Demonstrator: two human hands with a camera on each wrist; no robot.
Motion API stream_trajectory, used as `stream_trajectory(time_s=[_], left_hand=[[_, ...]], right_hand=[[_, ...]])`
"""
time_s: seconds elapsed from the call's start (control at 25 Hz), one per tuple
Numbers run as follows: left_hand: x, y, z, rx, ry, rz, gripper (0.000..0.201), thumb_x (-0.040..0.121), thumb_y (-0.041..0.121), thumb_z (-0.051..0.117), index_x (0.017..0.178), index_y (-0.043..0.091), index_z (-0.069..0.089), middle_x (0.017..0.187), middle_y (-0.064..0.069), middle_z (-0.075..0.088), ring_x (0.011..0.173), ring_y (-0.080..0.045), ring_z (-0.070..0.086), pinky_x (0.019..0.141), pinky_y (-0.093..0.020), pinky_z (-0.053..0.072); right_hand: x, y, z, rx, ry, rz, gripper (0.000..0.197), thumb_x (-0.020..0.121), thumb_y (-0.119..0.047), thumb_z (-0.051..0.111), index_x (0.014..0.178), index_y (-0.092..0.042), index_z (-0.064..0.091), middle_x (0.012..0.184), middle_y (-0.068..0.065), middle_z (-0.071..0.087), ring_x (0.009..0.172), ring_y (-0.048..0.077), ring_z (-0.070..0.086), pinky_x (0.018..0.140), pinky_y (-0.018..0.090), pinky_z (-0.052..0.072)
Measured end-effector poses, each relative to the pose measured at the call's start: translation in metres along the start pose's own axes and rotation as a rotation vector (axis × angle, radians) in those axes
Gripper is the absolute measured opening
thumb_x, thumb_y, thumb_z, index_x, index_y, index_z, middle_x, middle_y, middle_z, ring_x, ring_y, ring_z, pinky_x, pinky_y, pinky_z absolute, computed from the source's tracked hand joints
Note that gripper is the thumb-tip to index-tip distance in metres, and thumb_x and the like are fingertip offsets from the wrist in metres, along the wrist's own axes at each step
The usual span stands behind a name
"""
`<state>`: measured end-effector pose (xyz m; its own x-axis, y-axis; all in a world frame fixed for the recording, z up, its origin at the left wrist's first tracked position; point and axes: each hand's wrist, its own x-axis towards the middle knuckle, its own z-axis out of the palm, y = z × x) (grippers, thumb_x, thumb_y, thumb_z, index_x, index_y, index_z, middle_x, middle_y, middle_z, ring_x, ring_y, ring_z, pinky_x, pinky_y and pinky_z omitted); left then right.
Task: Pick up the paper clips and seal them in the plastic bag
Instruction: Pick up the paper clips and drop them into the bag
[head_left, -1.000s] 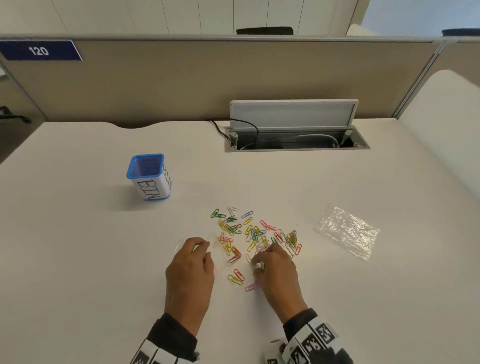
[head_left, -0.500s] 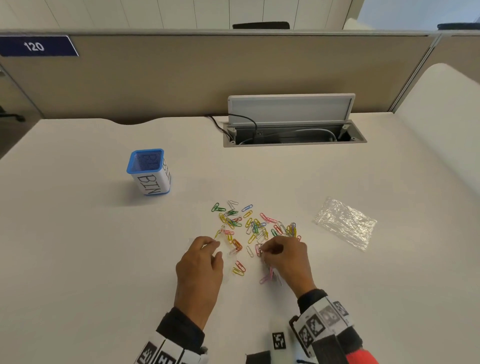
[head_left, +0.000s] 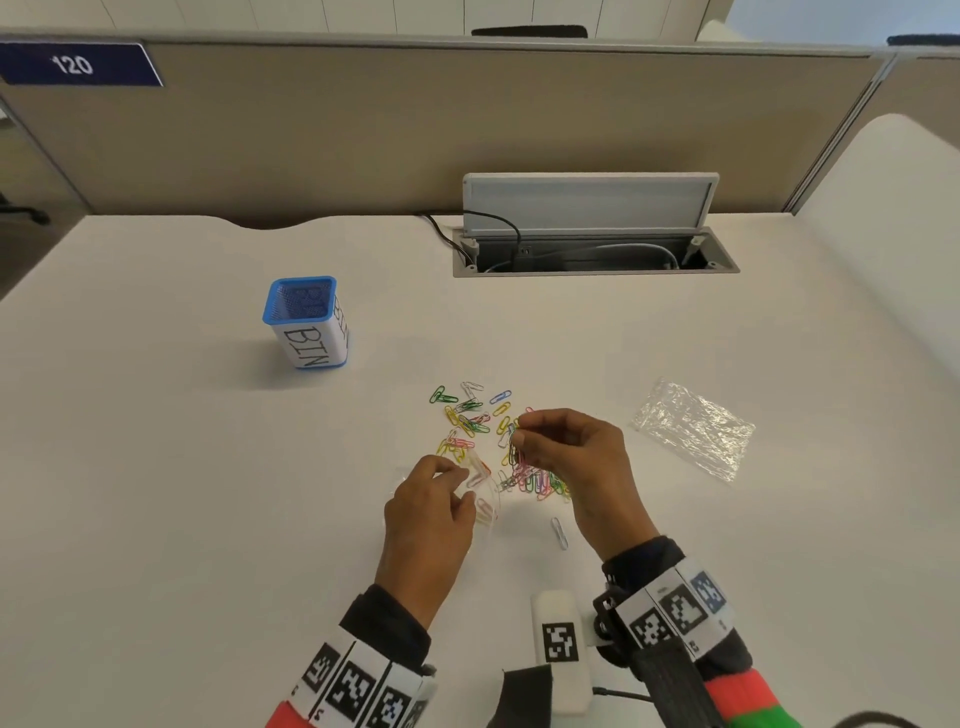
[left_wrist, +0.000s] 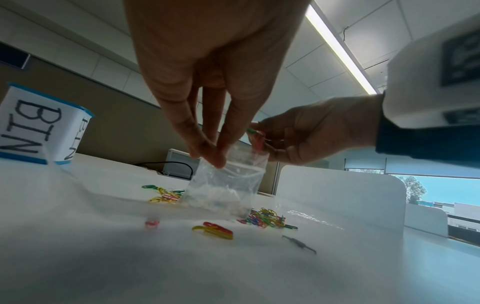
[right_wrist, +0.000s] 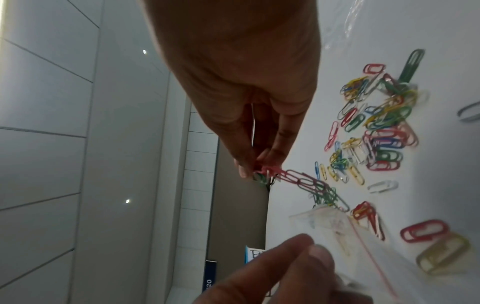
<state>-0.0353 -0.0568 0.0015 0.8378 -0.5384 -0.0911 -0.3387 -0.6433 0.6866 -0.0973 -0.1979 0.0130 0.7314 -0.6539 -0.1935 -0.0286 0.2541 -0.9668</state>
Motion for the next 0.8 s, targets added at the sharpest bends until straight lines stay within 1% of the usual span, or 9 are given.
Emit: stream_trajectory(time_s=[0.08, 0.16, 0.24, 0.32, 0.4, 0.52, 0.64, 0.72, 0.8], left_hand=[[0.001, 0.001, 0.000, -0.024, 0.007, -0.009, 0.033, 0.083, 0.018, 0.061, 0.115, 0.009, 0.059, 0.123, -0.006, 0.057, 0.096, -0.022, 0.062, 0.091, -0.037, 0.053], [0.001, 0.003, 0.001, -0.045, 0.014, -0.011, 0.033, 0.082, 0.018, 0.061, 0.114, 0.009, 0.059, 0.122, -0.006, 0.057, 0.094, -0.020, 0.062, 0.090, -0.034, 0.053], [0.000, 0.003, 0.002, -0.064, 0.014, -0.013, 0.033, 0.082, 0.018, 0.062, 0.114, 0.010, 0.059, 0.121, -0.006, 0.058, 0.091, -0.018, 0.062, 0.088, -0.031, 0.054], [-0.001, 0.001, 0.003, -0.079, 0.003, -0.016, 0.033, 0.081, 0.018, 0.063, 0.113, 0.010, 0.059, 0.121, -0.006, 0.058, 0.090, -0.017, 0.062, 0.087, -0.030, 0.054], [-0.001, 0.000, 0.003, -0.088, -0.001, -0.020, 0.033, 0.080, 0.018, 0.064, 0.112, 0.010, 0.059, 0.120, -0.007, 0.059, 0.091, -0.019, 0.063, 0.084, -0.029, 0.054], [-0.001, 0.000, 0.002, -0.100, 0.008, -0.028, 0.033, 0.080, 0.018, 0.064, 0.111, 0.009, 0.059, 0.120, -0.007, 0.059, 0.091, -0.021, 0.064, 0.083, -0.028, 0.053], [-0.001, 0.001, 0.001, -0.108, 0.028, -0.019, 0.034, 0.080, 0.019, 0.064, 0.112, 0.009, 0.059, 0.118, -0.007, 0.060, 0.085, -0.017, 0.061, 0.084, -0.028, 0.052], [0.000, 0.001, 0.000, -0.106, 0.040, -0.004, 0.033, 0.080, 0.019, 0.065, 0.111, 0.009, 0.060, 0.117, -0.007, 0.060, 0.084, -0.017, 0.061, 0.086, -0.033, 0.054], [0.000, 0.000, -0.001, -0.109, 0.046, 0.002, 0.034, 0.080, 0.019, 0.065, 0.112, 0.009, 0.060, 0.116, -0.008, 0.060, 0.084, -0.018, 0.062, 0.086, -0.037, 0.055]], right_hand=[[-0.003, -0.003, 0.006, 0.025, -0.018, -0.013, 0.016, 0.073, 0.007, 0.071, 0.089, 0.004, 0.070, 0.081, 0.020, 0.072, 0.070, 0.025, 0.067, 0.066, 0.023, 0.058], [-0.007, -0.004, 0.012, 0.061, -0.041, -0.017, 0.016, 0.074, 0.007, 0.070, 0.089, 0.004, 0.070, 0.080, 0.017, 0.072, 0.070, 0.023, 0.068, 0.065, 0.023, 0.058], [-0.011, -0.005, 0.018, 0.104, -0.065, -0.024, 0.016, 0.074, 0.006, 0.070, 0.090, 0.005, 0.069, 0.082, 0.019, 0.071, 0.072, 0.024, 0.067, 0.069, 0.028, 0.059], [-0.015, -0.007, 0.023, 0.121, -0.084, -0.039, 0.016, 0.075, 0.004, 0.070, 0.091, 0.003, 0.069, 0.086, 0.022, 0.070, 0.076, 0.027, 0.066, 0.077, 0.037, 0.058], [-0.016, -0.009, 0.026, 0.117, -0.091, -0.062, 0.015, 0.075, 0.003, 0.070, 0.091, 0.002, 0.070, 0.090, 0.025, 0.070, 0.078, 0.029, 0.067, 0.081, 0.039, 0.057], [-0.015, -0.008, 0.029, 0.093, -0.086, -0.076, 0.015, 0.075, 0.004, 0.070, 0.090, 0.003, 0.069, 0.093, 0.027, 0.070, 0.079, 0.029, 0.067, 0.079, 0.036, 0.058], [-0.016, 0.000, 0.031, 0.062, -0.074, -0.053, 0.016, 0.075, 0.007, 0.070, 0.091, 0.006, 0.068, 0.093, 0.029, 0.069, 0.078, 0.028, 0.066, 0.076, 0.032, 0.059], [-0.018, 0.009, 0.032, 0.001, -0.041, -0.046, 0.015, 0.074, 0.007, 0.070, 0.089, 0.004, 0.069, 0.088, 0.026, 0.070, 0.075, 0.027, 0.067, 0.076, 0.034, 0.059], [-0.017, 0.018, 0.031, -0.106, 0.010, -0.064, 0.013, 0.074, 0.005, 0.072, 0.084, -0.002, 0.072, 0.081, 0.018, 0.072, 0.070, 0.024, 0.068, 0.075, 0.035, 0.060]])
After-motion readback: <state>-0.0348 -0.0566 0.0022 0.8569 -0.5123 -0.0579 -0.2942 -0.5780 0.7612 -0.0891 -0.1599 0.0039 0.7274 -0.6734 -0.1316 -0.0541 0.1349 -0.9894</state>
